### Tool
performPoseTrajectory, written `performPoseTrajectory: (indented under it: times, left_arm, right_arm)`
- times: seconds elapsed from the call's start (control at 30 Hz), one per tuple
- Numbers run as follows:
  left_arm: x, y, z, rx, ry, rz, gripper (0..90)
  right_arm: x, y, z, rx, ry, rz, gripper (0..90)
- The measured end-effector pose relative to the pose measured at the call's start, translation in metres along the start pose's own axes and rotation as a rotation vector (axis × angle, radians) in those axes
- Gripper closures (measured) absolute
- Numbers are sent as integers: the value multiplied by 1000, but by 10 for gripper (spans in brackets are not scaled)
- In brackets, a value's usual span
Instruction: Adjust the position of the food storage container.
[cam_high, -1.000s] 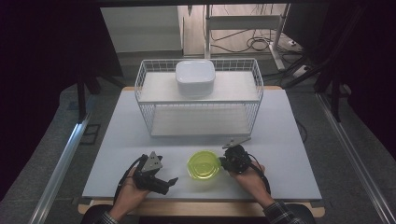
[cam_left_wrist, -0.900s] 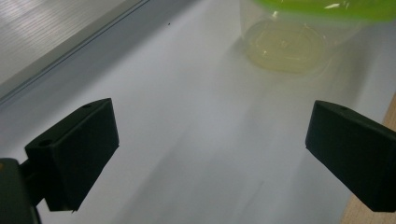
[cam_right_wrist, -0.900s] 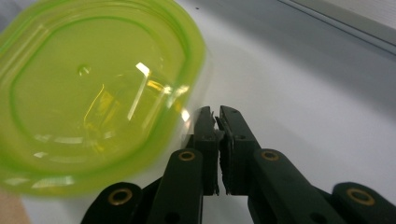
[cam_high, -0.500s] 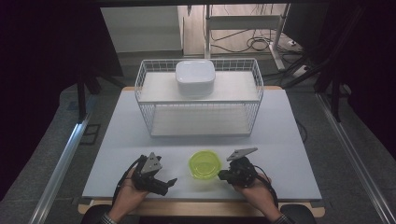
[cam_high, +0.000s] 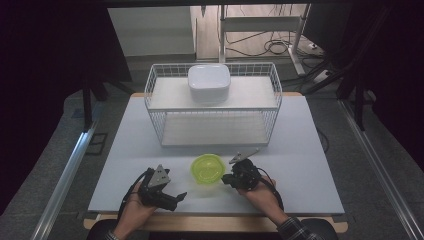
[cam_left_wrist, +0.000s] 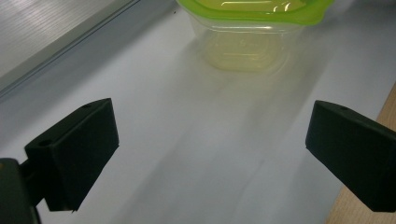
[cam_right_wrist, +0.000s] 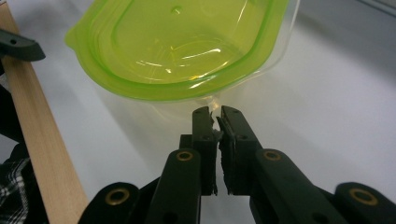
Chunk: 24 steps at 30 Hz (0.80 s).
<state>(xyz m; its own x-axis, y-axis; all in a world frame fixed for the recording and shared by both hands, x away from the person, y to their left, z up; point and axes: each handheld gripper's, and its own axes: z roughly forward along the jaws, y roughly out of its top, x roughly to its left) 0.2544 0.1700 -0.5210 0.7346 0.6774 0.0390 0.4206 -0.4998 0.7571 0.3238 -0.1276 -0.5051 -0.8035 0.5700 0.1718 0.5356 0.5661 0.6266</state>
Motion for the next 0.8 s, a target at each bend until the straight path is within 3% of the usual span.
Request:
performPoseTrajectory:
  times: [0.2, 0.43, 0.63, 0.8]
  left_arm:
    - [2, -1, -2, -4, 1, -6, 24]
    - [3, -2, -3, -6, 5, -9, 25]
    - [6, -6, -7, -8, 15, -19, 25]
    - [8, -9, -9, -7, 16, -26, 26]
  right_arm:
    - [-3, -4, -11, -11, -47, -42, 763]
    - [-10, -10, -30, -89, -93, -64, 509]
    - [-20, -15, -35, -140, -86, -67, 238]
    - [-26, -18, -30, -143, -58, -47, 151]
